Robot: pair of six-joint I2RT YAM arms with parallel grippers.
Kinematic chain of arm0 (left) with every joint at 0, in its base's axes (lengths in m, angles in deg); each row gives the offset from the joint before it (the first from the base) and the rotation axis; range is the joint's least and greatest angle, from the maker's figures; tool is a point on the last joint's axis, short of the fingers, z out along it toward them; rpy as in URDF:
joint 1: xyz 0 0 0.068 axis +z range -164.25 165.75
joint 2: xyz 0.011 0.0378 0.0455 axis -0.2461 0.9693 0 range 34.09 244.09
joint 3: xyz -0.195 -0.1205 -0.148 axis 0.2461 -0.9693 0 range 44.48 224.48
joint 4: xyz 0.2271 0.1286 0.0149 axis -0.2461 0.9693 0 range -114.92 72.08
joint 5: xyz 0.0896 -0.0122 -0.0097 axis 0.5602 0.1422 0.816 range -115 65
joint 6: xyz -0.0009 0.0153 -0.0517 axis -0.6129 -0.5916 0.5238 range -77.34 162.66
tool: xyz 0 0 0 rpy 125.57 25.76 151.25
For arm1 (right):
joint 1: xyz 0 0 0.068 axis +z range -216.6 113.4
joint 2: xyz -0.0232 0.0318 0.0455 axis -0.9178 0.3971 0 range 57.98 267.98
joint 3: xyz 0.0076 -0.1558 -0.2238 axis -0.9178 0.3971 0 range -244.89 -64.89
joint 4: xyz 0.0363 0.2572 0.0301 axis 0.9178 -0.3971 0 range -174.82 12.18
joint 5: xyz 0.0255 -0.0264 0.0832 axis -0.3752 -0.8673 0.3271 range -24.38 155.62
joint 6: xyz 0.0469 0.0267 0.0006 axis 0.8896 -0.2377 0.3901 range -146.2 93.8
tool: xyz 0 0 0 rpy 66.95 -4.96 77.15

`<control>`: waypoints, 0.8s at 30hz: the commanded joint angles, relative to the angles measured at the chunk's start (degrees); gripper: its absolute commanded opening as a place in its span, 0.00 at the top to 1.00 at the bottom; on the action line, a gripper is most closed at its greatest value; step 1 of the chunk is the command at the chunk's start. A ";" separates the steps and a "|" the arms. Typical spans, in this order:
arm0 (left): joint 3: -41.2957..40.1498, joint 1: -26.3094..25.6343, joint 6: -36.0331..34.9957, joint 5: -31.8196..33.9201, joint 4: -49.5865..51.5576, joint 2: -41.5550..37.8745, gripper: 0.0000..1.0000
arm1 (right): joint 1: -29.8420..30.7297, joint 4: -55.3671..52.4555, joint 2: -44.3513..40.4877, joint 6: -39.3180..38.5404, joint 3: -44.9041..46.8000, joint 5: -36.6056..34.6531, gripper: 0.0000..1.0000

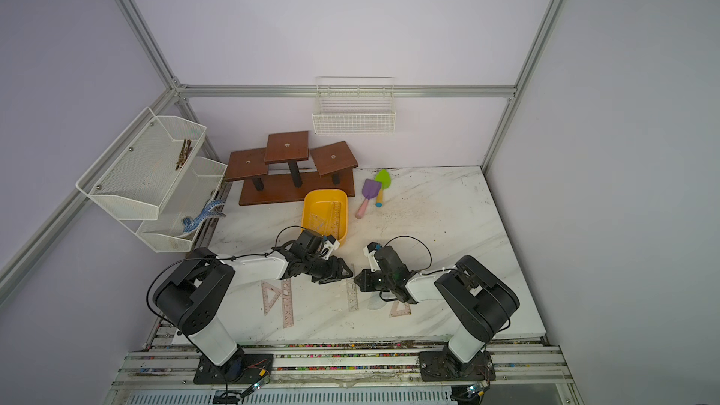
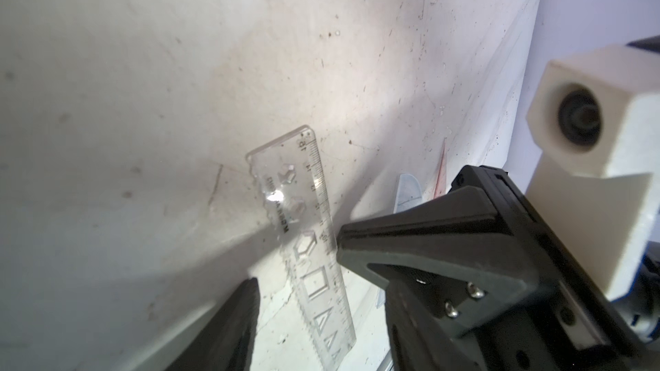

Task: Put the scattered rulers into the storage box
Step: Pick up the ruler from the center of the board.

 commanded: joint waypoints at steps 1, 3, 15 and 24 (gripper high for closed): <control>-0.09 -0.15 0.39 1.69 1.15 2.72 0.39 | -0.34 1.39 1.55 -0.69 0.99 0.35 0.90; -0.05 -0.20 0.57 1.43 0.70 3.55 0.39 | -0.34 2.07 2.34 -0.60 1.17 0.65 0.90; -2.10 0.68 1.42 3.34 -0.07 2.10 0.40 | -1.48 4.79 -1.78 1.15 1.70 3.90 0.88; -3.07 0.95 2.33 4.82 0.31 1.24 0.38 | -1.48 8.64 2.50 2.35 1.61 6.18 0.87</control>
